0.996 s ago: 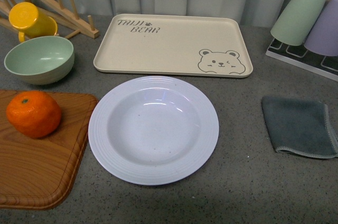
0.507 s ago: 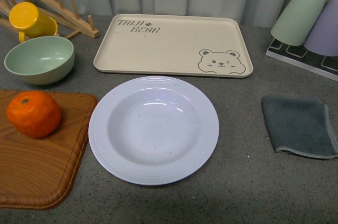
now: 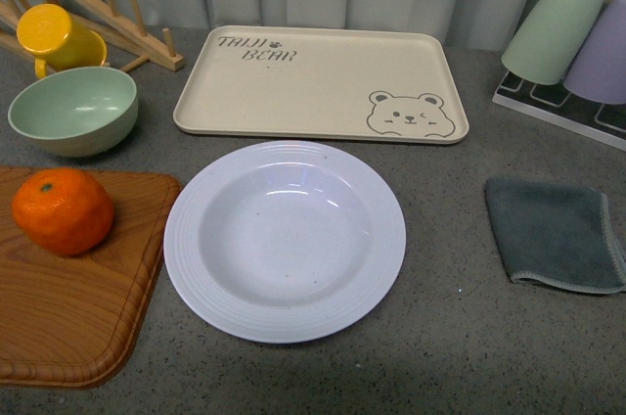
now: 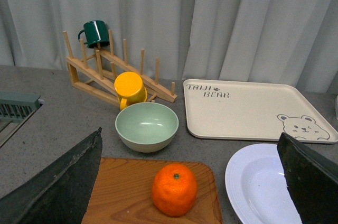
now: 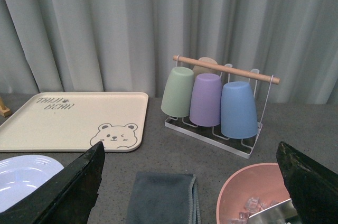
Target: Place orange and plate with both arms
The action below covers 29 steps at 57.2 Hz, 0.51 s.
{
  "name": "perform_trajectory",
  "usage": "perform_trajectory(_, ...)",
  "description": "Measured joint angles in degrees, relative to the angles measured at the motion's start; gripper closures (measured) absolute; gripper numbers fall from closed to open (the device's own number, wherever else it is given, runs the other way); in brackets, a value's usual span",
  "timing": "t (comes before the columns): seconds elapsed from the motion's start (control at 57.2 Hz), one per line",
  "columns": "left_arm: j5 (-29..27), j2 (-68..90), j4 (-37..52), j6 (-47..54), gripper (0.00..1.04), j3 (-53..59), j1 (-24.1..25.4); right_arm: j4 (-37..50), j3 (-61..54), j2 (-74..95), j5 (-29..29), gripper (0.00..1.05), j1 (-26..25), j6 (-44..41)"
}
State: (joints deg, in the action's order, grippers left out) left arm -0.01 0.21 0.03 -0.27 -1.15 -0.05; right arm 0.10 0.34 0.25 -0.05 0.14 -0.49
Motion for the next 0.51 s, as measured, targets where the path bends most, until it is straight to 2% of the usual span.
perform_trajectory(0.507, 0.0, 0.0, 0.0, 0.0, 0.07, 0.0, 0.0, 0.0, 0.0, 0.0, 0.0, 0.09, 0.0, 0.0)
